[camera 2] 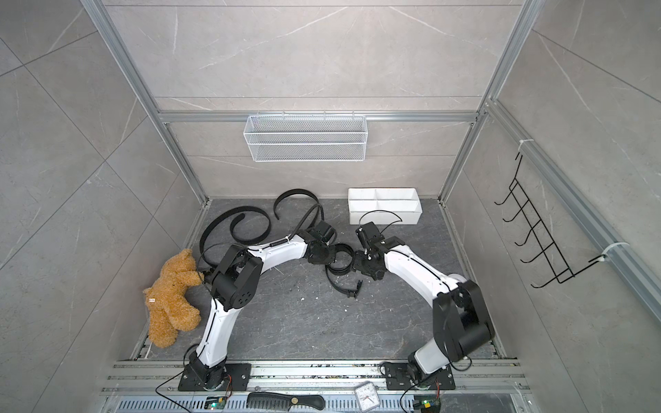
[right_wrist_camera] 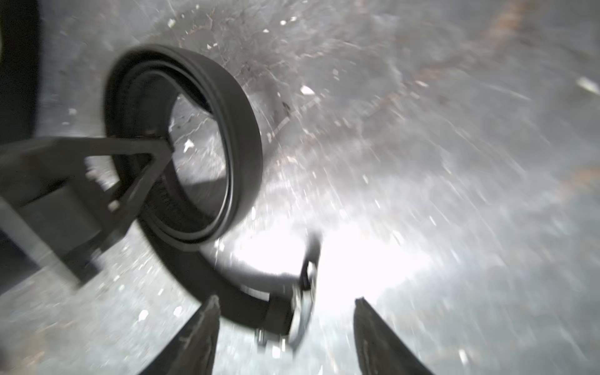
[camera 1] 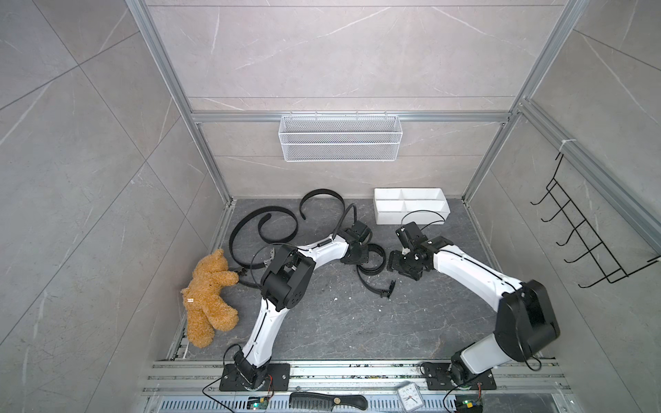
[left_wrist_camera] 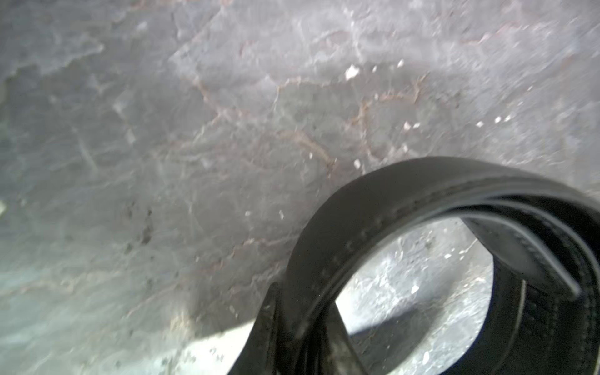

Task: Place the belts into the storage roll
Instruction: Roll the belt at the center of the board.

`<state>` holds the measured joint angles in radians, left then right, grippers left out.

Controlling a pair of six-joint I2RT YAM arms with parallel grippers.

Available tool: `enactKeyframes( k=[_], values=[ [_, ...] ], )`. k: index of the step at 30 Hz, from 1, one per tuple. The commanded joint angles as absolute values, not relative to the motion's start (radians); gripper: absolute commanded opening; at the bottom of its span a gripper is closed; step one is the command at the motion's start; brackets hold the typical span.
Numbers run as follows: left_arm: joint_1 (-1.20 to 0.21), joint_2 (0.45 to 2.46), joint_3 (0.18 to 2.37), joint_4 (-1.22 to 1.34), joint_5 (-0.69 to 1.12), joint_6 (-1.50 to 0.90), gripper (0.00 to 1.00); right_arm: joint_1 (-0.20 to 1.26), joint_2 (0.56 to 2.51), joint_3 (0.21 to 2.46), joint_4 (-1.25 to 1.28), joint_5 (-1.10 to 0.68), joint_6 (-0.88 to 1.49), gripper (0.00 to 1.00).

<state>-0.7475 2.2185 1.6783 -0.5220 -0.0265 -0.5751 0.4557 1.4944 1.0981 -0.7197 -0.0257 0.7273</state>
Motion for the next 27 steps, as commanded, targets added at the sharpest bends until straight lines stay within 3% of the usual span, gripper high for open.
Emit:
enactKeyframes(
  k=[1, 6, 10, 17, 27],
  values=[
    [-0.769, 2.222, 1.66, -0.753, -0.112, -0.585, 0.02, 0.532, 1.418, 1.007, -0.786, -0.024, 0.899, 0.66],
    [-0.779, 2.205, 1.63, -0.776, -0.121, -0.595, 0.01, 0.698, 1.362, 0.872, -0.678, -0.015, 1.208, 0.66],
    [-0.787, 2.196, 1.612, -0.786, -0.138, -0.593, 0.01, 0.736, 1.331, 0.787, -0.587, 0.025, 1.417, 0.66],
    [-0.792, 2.171, 1.57, -0.777, -0.146, -0.613, 0.01, 0.741, 1.374, 0.784, -0.505, 0.054, 1.545, 0.69],
    [-0.805, 2.166, 1.554, -0.773, -0.143, -0.632, 0.01, 0.753, 1.486, 0.756, -0.371, 0.063, 1.65, 0.66]
  ],
)
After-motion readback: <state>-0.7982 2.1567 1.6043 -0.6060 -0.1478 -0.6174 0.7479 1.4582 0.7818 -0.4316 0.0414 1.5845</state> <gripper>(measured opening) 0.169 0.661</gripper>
